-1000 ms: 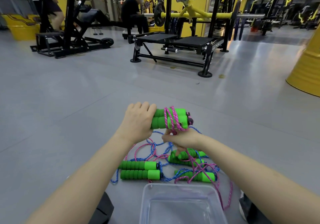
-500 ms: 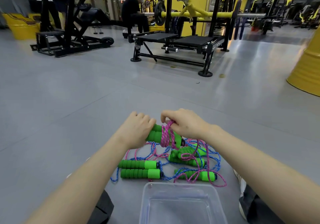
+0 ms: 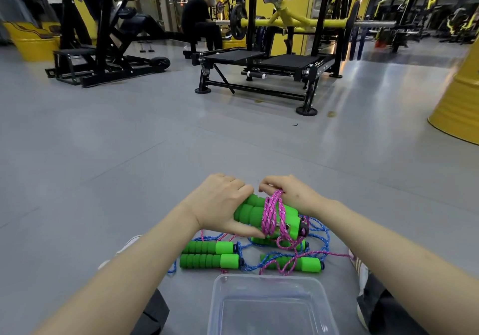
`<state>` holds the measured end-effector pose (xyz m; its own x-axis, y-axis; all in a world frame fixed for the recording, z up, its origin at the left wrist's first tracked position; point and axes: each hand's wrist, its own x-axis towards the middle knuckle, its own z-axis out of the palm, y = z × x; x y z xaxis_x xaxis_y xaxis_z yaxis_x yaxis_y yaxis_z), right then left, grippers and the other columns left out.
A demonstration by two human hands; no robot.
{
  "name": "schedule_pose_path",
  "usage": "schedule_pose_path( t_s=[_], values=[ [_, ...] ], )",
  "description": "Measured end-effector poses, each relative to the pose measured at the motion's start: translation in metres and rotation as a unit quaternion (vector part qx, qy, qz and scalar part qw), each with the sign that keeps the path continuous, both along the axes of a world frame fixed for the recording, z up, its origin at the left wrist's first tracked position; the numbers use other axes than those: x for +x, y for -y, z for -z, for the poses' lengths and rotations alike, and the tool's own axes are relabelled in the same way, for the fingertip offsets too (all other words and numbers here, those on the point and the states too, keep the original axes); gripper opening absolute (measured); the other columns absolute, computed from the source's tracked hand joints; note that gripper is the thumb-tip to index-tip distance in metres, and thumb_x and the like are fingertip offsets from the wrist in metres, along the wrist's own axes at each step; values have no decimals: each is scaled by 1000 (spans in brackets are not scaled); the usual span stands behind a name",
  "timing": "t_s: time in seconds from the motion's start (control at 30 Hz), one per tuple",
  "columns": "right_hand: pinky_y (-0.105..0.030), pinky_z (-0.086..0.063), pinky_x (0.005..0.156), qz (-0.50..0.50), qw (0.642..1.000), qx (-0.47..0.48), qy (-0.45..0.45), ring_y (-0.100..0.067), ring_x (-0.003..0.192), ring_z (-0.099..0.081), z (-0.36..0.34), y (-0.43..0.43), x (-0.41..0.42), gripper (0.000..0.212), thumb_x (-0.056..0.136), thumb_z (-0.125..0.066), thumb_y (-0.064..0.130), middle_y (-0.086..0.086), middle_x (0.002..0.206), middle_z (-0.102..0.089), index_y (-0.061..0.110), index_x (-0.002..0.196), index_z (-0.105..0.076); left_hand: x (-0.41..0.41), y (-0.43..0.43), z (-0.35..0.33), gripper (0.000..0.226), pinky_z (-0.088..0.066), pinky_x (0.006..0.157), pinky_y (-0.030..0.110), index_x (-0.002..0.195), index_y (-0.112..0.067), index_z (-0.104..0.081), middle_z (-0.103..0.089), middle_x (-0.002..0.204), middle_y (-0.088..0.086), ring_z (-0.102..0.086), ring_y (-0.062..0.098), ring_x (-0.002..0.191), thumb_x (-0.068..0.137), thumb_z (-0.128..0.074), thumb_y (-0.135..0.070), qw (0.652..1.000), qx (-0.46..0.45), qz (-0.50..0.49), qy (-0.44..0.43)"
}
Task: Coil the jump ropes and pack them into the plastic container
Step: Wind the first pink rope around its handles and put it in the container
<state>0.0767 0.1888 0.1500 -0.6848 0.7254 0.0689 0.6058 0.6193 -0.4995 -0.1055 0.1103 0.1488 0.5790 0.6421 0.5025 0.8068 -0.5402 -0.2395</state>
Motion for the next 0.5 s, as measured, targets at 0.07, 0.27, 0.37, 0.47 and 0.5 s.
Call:
schedule_pose_path(
  t_s=[0.07,0.27,0.37,0.47,0.5],
  values=[
    [-14,-40,62,9,997,-59,-47,-1,67,-58,-4,6,3,21,92,-53,11,-8,74,-67,-6,91,-65,0,-1,-6,72,-35,45,25,69,-11,-55,-52,57,0,-50,20,48,69,-41,-81,999,12,-4,41],
    [-37,-56,64,29,993,-117,3,-15,60,-52,8,19,-10,36,89,-45,47,-12,75,-56,14,96,-56,0,-7,-15,73,-25,47,24,67,-14,-52,-55,58,1,-57,22,51,70,-30,-84,982,64,-167,61],
    [-26,-43,48,18,984,-158,84,-13,47,-42,-4,24,-19,9,91,-44,20,-2,64,-42,12,88,-46,-1,-7,-6,72,-30,56,27,85,-16,-53,-64,84,4,-63,24,79,71,-31,-84,954,-13,-290,74],
    [-21,-47,43,-24,977,-182,107,-10,44,-46,-17,25,-18,5,90,-44,15,0,66,-40,14,92,-49,-9,-7,-3,72,-32,57,28,89,-18,-52,-65,91,4,-63,23,85,74,-26,-83,929,-53,-364,45],
    [-21,-49,43,-31,977,-172,126,-11,47,-48,-22,24,-16,9,90,-44,13,0,68,-40,16,93,-52,-12,-7,-3,73,-32,57,28,89,-17,-52,-66,91,4,-64,23,85,75,-24,-83,926,-54,-372,38]
  ],
)
